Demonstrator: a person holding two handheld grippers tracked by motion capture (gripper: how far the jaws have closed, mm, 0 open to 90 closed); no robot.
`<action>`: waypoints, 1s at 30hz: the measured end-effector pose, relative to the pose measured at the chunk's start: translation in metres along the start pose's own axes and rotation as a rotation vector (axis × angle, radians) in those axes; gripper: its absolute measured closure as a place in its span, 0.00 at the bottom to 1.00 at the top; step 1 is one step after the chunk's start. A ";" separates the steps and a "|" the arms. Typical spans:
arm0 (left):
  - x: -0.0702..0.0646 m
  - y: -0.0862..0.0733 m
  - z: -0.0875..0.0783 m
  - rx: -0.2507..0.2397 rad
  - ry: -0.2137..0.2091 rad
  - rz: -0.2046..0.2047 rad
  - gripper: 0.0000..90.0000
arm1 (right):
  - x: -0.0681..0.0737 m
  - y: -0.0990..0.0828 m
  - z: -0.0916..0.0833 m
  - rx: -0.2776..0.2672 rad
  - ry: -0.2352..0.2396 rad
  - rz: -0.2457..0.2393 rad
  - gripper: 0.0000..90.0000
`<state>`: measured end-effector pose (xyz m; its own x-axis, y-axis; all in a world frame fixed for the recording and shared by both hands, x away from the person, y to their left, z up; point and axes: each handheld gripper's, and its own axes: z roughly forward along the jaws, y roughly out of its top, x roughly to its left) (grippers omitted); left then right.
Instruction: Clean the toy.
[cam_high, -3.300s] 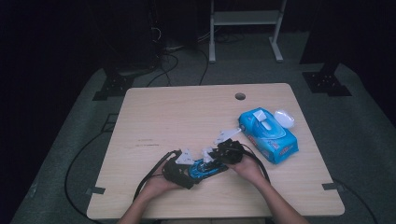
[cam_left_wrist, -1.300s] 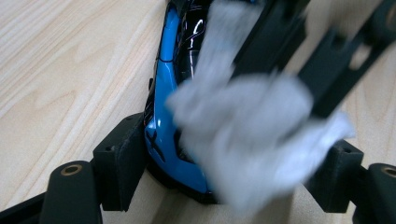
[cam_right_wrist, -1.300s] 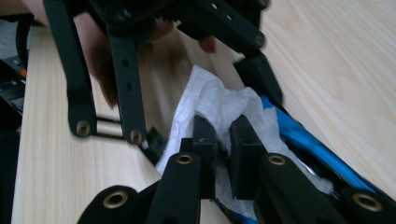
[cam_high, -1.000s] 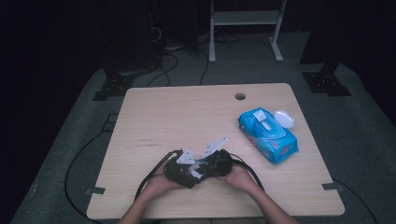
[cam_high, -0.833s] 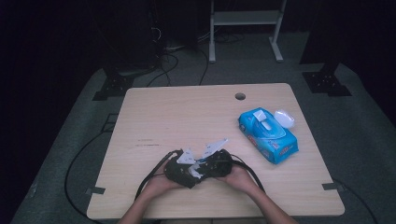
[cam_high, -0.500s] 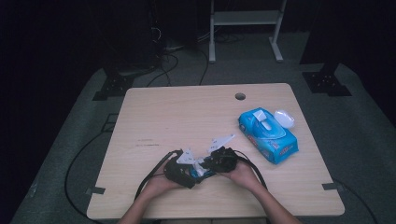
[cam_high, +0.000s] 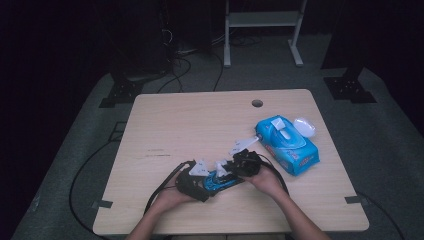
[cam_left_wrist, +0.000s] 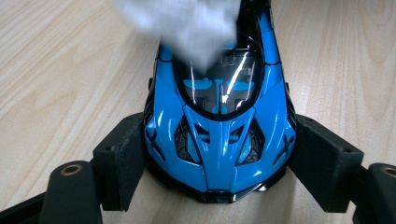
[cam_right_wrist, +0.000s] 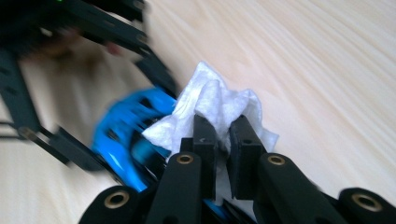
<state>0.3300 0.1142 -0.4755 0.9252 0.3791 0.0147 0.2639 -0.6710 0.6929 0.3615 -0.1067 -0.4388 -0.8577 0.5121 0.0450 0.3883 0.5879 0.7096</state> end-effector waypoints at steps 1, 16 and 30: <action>0.000 0.000 0.000 0.001 0.000 0.000 0.27 | -0.008 -0.005 -0.005 0.017 -0.021 0.012 0.92; 0.001 0.000 0.000 -0.001 -0.003 0.005 0.27 | -0.021 -0.016 -0.020 0.016 -0.083 0.021 0.92; 0.000 -0.001 -0.001 0.001 -0.003 0.003 0.27 | -0.005 -0.036 -0.046 0.082 -0.090 -0.032 0.87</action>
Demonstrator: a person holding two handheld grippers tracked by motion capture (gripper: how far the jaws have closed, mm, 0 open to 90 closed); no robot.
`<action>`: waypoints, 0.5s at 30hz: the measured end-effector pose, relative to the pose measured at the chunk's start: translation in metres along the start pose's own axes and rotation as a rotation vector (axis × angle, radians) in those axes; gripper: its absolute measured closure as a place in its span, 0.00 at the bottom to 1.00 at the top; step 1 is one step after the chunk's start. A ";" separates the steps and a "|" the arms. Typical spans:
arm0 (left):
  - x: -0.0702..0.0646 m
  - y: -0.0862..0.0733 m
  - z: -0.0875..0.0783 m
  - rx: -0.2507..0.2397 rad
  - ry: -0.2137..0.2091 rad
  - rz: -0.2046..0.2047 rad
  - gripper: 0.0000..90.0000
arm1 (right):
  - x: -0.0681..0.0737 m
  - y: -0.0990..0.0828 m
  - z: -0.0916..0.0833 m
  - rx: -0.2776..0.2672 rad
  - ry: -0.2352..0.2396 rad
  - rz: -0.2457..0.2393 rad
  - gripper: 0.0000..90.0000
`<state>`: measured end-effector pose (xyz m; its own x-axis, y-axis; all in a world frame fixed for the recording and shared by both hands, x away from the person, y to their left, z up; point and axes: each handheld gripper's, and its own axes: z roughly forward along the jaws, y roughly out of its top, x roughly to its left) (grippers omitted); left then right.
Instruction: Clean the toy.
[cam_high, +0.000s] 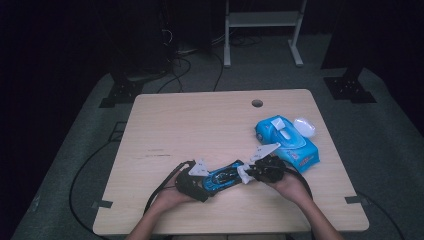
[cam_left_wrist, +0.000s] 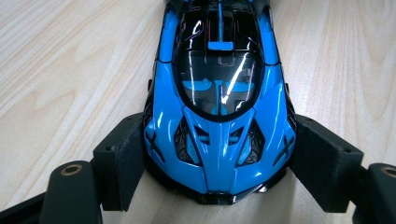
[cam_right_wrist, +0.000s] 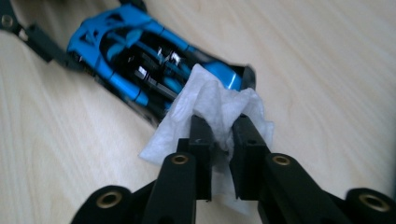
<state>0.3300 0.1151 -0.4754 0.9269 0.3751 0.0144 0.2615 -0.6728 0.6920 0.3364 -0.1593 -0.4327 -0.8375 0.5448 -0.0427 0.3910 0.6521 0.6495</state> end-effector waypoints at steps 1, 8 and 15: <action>0.000 0.000 0.000 0.000 0.000 0.000 0.27 | 0.000 0.002 0.001 -0.017 -0.005 0.008 0.87; 0.000 0.000 0.000 0.003 -0.003 0.002 0.27 | 0.004 0.008 0.013 -0.027 -0.006 -0.010 0.88; 0.001 0.002 0.001 0.011 -0.004 0.008 0.27 | 0.008 0.009 0.008 -0.030 0.007 -0.016 0.91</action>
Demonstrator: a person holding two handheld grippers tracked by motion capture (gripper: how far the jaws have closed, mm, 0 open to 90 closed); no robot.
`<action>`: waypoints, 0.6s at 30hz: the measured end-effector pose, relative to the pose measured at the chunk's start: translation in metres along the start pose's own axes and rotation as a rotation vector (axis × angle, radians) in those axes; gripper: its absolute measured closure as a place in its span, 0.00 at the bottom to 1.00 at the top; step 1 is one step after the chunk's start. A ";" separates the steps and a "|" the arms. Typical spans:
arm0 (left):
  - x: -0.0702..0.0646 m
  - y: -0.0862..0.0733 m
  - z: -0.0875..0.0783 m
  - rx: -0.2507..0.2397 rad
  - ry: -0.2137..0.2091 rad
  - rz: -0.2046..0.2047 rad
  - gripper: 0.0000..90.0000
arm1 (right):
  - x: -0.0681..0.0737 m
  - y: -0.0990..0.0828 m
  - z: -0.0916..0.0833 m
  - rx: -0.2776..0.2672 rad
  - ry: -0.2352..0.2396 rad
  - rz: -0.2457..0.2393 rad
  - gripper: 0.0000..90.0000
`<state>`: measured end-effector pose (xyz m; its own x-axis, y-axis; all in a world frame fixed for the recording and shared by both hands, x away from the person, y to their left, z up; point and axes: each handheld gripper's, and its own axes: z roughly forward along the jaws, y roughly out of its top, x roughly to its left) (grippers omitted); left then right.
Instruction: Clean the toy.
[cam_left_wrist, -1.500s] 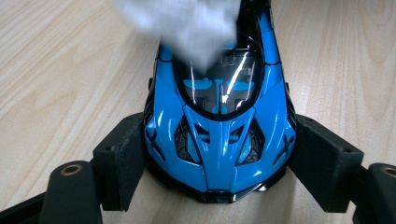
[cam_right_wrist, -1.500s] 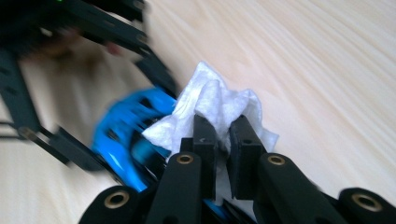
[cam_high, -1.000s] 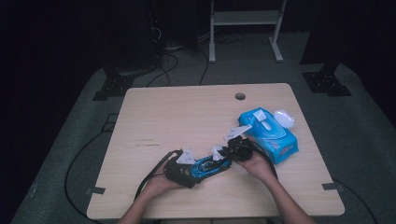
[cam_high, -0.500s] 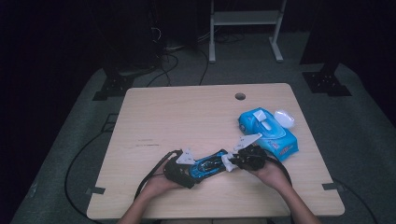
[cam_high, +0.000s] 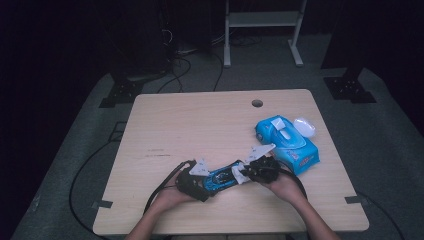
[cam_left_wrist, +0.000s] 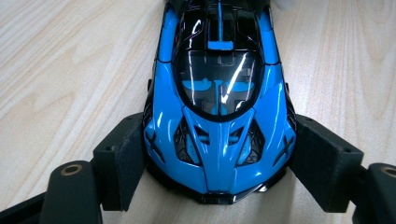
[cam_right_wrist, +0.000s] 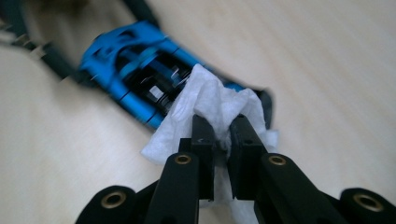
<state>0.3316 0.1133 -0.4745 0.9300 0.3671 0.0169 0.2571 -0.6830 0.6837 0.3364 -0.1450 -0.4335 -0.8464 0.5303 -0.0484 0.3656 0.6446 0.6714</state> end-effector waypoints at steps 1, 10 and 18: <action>0.000 0.000 0.000 0.000 0.000 0.000 0.27 | -0.002 0.004 0.002 -0.014 -0.010 0.008 0.91; 0.001 -0.002 -0.001 -0.009 -0.005 -0.001 0.27 | -0.017 0.014 0.021 -0.005 -0.052 0.038 0.91; 0.000 -0.001 0.000 -0.008 -0.004 -0.007 0.27 | -0.015 -0.005 -0.008 0.028 -0.006 0.022 0.92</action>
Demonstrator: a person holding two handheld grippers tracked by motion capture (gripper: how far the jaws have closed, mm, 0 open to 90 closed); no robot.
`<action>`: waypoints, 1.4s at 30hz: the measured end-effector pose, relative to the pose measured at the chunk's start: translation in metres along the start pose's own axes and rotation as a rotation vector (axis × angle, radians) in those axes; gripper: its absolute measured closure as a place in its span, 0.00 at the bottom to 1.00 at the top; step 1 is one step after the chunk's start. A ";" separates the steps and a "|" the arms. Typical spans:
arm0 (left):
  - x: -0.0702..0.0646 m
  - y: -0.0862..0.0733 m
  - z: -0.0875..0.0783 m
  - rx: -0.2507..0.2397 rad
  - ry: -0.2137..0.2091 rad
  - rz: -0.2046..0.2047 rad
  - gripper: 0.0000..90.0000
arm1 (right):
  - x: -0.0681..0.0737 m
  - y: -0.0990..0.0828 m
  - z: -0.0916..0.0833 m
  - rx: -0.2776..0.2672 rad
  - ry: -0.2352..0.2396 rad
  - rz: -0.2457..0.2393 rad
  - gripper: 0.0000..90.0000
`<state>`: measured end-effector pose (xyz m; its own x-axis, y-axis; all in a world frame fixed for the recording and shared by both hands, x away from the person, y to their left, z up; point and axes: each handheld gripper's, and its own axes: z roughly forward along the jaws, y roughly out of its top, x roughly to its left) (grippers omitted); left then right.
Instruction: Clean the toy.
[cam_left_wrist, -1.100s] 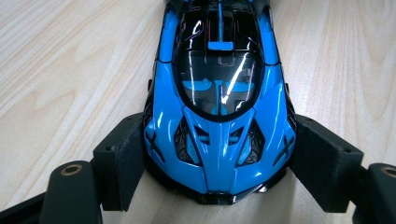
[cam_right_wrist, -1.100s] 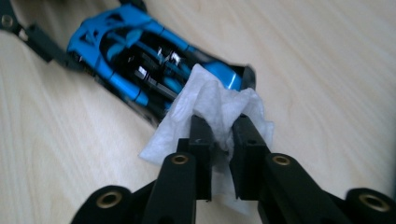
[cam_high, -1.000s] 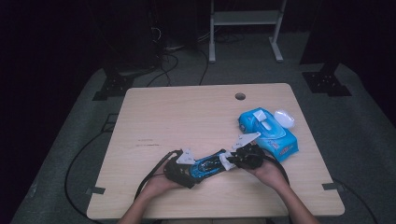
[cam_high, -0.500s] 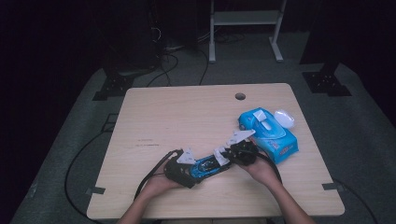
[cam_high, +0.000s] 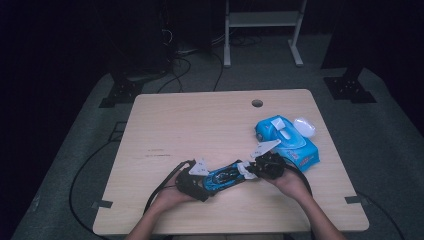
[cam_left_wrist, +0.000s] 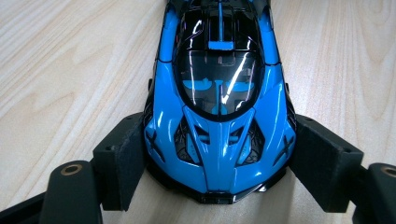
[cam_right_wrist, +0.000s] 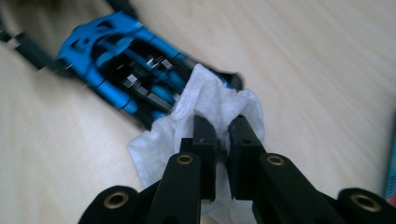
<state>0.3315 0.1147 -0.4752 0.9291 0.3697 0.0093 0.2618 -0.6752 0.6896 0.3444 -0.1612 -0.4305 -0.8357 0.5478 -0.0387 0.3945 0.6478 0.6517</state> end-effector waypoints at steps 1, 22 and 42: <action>0.000 0.000 0.000 0.000 0.000 0.000 0.27 | 0.002 0.000 -0.001 0.005 0.005 -0.006 0.92; 0.001 0.000 0.000 0.001 -0.003 0.008 0.27 | -0.002 0.012 0.021 -0.015 -0.065 -0.017 0.91; 0.006 0.000 -0.009 0.023 -0.027 -0.047 0.25 | 0.017 -0.009 0.012 -0.083 0.057 -0.033 0.91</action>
<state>0.3344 0.1224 -0.4683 0.9223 0.3842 -0.0419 0.3106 -0.6725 0.6717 0.3313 -0.1513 -0.4456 -0.8689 0.4945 -0.0192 0.3356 0.6171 0.7117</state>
